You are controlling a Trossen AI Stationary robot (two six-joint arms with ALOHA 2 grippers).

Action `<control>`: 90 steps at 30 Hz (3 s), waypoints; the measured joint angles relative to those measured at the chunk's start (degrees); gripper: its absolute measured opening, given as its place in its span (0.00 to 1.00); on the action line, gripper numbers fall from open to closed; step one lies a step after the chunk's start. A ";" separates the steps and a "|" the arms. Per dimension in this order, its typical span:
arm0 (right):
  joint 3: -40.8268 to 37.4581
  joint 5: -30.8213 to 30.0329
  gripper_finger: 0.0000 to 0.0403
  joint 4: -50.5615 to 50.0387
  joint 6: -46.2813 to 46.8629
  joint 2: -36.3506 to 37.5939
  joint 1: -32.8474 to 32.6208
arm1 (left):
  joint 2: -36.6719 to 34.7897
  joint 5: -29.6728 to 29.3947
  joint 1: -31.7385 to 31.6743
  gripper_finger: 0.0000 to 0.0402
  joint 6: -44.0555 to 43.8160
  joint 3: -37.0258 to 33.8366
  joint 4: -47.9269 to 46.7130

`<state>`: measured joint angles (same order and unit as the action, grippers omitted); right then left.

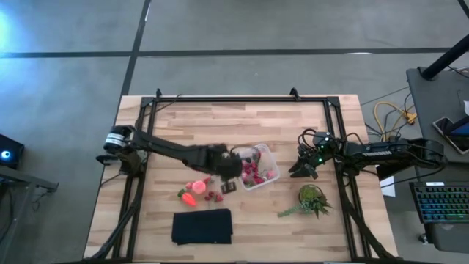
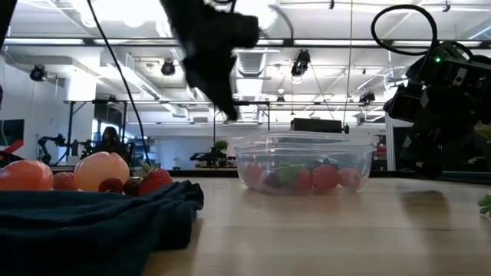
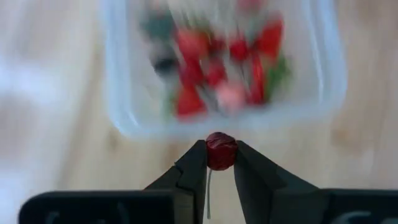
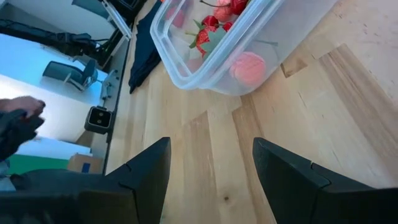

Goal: Pick and placing Produce into tupperware
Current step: Put the red cherry into the container, then put the red strawberry into the container

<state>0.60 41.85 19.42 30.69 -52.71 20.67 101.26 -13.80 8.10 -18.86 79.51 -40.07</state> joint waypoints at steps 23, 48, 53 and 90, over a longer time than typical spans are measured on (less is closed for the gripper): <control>0.02 0.07 0.54 -2.73 2.02 0.00 0.00 | 1.99 17.80 -8.15 0.51 -2.88 5.98 6.86; 0.02 -1.44 0.54 -2.93 0.51 -0.96 0.00 | -5.37 13.24 -0.46 0.51 -1.30 -15.45 -6.59; 0.02 -1.44 0.54 -2.93 0.54 -0.96 0.00 | -5.32 13.28 -0.46 0.51 -1.39 -17.75 -1.59; 0.02 9.00 0.54 30.88 4.72 -0.52 0.00 | -0.05 11.91 -0.48 0.51 -1.91 -18.22 -2.58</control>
<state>0.62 50.84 50.30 35.41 -53.23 20.67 101.21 -1.89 7.62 -20.78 61.30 -42.65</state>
